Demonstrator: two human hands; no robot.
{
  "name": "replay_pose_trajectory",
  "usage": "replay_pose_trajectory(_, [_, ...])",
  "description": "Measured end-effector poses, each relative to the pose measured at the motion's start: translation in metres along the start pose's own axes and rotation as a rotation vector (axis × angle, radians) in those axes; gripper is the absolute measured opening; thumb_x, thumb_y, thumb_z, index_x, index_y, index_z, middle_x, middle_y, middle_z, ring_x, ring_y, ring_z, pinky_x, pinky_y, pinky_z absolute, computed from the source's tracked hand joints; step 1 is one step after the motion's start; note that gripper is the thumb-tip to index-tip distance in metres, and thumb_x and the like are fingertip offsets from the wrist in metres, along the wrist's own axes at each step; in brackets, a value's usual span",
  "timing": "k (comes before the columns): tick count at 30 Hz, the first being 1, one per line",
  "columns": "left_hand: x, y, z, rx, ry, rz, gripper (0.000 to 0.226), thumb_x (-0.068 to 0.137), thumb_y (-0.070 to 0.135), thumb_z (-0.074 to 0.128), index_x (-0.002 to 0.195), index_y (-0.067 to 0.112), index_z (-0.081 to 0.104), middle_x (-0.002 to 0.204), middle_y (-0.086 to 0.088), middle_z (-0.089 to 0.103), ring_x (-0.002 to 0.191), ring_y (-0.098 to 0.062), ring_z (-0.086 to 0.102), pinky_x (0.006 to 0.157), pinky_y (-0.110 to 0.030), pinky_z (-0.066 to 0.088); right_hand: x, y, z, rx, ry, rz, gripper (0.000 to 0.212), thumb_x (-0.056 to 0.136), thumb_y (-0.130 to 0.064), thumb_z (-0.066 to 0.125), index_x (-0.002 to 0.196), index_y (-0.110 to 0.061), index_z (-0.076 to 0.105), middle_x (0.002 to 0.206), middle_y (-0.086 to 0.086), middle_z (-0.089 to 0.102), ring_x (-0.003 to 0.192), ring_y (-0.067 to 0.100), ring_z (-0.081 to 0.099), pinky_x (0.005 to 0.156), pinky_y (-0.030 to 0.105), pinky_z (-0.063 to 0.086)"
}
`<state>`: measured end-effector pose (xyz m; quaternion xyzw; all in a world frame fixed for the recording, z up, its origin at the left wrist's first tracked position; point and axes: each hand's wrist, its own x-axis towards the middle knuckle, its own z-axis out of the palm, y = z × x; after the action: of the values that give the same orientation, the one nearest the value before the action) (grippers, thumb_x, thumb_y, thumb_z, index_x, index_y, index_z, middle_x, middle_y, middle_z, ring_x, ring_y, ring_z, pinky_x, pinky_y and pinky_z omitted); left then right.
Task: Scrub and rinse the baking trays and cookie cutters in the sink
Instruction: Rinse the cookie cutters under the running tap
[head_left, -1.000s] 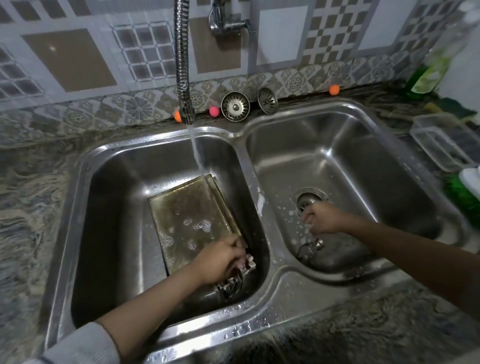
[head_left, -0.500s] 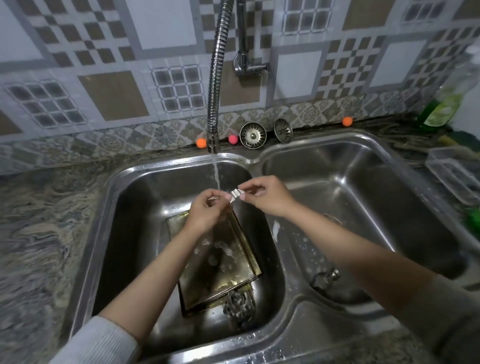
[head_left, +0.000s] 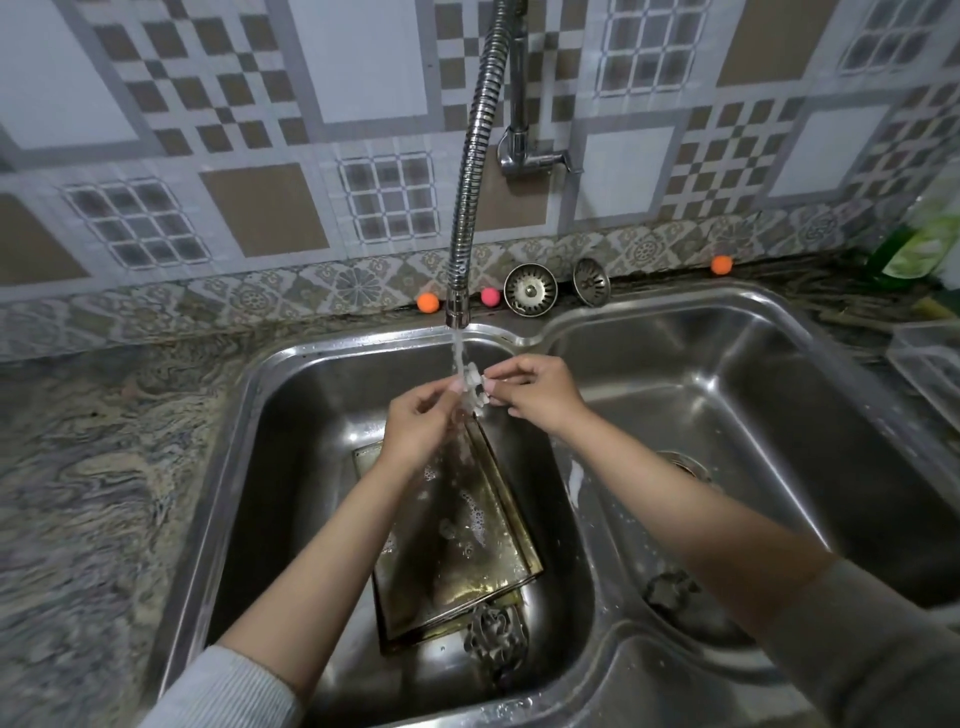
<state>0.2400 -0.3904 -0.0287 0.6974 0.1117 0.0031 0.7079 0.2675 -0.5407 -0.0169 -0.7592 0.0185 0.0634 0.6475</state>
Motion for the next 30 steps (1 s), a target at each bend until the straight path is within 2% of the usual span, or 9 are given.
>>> replay_pose_trajectory(5, [-0.002,0.000,-0.012,0.057,0.002,-0.011,0.018,0.091,0.022,0.061,0.105,0.014,0.071,0.076,0.003,0.070,0.070,-0.009,0.063,0.067,-0.022,0.052,-0.002,0.002,0.013,0.013,-0.011,-0.029,0.012,0.079,-0.008,0.074,0.090,-0.010,0.071,0.074,0.001,0.067,0.069,0.010,0.062,0.057,0.014,0.047])
replay_pose_trajectory(9, [-0.001,0.002,-0.013,0.072,-0.018,-0.046,0.019,0.090,0.033,0.061,0.087,0.020,0.074,0.049,0.013,0.058,0.051,-0.001,0.052,0.059,-0.023,0.041,-0.002,-0.002,0.020,0.015,-0.013,-0.053,0.017,0.078,-0.003,0.074,0.094,-0.006,0.069,0.074,-0.003,0.064,0.068,0.008,0.059,0.060,0.015,0.048])
replay_pose_trajectory(11, [0.001,0.004,-0.011,0.079,-0.019,-0.072,0.031,0.089,0.040,0.062,0.069,0.020,0.075,0.046,0.012,0.053,0.048,-0.006,0.047,0.056,-0.024,0.038,-0.003,-0.006,0.020,0.025,-0.014,-0.057,0.021,0.078,-0.001,0.073,0.098,-0.001,0.068,0.074,-0.003,0.063,0.067,0.005,0.058,0.055,0.010,0.045])
replay_pose_trajectory(13, [0.003,0.005,-0.008,0.074,-0.003,-0.091,0.037,0.088,0.042,0.063,0.056,0.024,0.072,0.051,0.007,0.058,0.053,-0.014,0.053,0.059,-0.028,0.046,-0.003,-0.008,0.018,0.039,-0.003,-0.065,0.022,0.078,0.001,0.072,0.099,0.002,0.067,0.074,-0.001,0.062,0.062,0.003,0.057,0.051,0.008,0.043])
replay_pose_trajectory(16, [0.006,0.006,-0.003,0.019,0.034,-0.112,0.028,0.089,0.036,0.063,0.069,0.019,0.074,0.062,0.004,0.067,0.072,-0.021,0.063,0.075,-0.036,0.053,-0.002,-0.008,0.015,0.068,0.020,-0.077,0.020,0.075,-0.001,0.076,0.094,-0.003,0.069,0.076,0.002,0.065,0.058,0.004,0.058,0.051,0.013,0.045])
replay_pose_trajectory(22, [0.002,0.009,0.003,-0.082,0.026,-0.138,0.032,0.097,0.027,0.050,0.076,0.013,0.070,0.066,-0.005,0.069,0.067,-0.021,0.064,0.078,-0.041,0.053,0.001,-0.003,0.012,0.095,0.019,-0.022,0.020,0.077,-0.007,0.075,0.096,-0.009,0.070,0.088,0.004,0.069,0.078,0.013,0.066,0.063,0.025,0.055])
replay_pose_trajectory(24, [0.002,0.011,0.001,-0.117,0.047,-0.169,0.033,0.098,0.027,0.048,0.077,0.011,0.069,0.068,-0.008,0.070,0.066,-0.022,0.067,0.074,-0.039,0.055,0.000,-0.007,0.016,0.130,0.007,-0.015,0.015,0.078,-0.004,0.074,0.092,-0.007,0.070,0.081,0.002,0.068,0.074,0.014,0.064,0.066,0.029,0.056])
replay_pose_trajectory(26, [0.003,0.012,-0.002,-0.152,0.091,-0.195,0.034,0.098,0.027,0.049,0.075,0.010,0.068,0.064,-0.007,0.069,0.062,-0.022,0.066,0.072,-0.037,0.055,0.001,-0.011,0.022,0.148,-0.007,-0.016,0.011,0.079,-0.001,0.072,0.088,-0.007,0.068,0.077,0.000,0.066,0.067,0.011,0.062,0.061,0.022,0.054])
replay_pose_trajectory(30, [0.005,0.015,-0.012,-0.168,0.145,-0.199,0.032,0.098,0.025,0.049,0.074,0.012,0.065,0.054,0.001,0.065,0.059,-0.014,0.064,0.063,-0.028,0.054,0.005,-0.014,0.033,0.219,-0.057,0.036,0.011,0.079,0.002,0.071,0.084,-0.007,0.066,0.093,0.015,0.068,0.079,0.022,0.066,0.071,0.026,0.058])
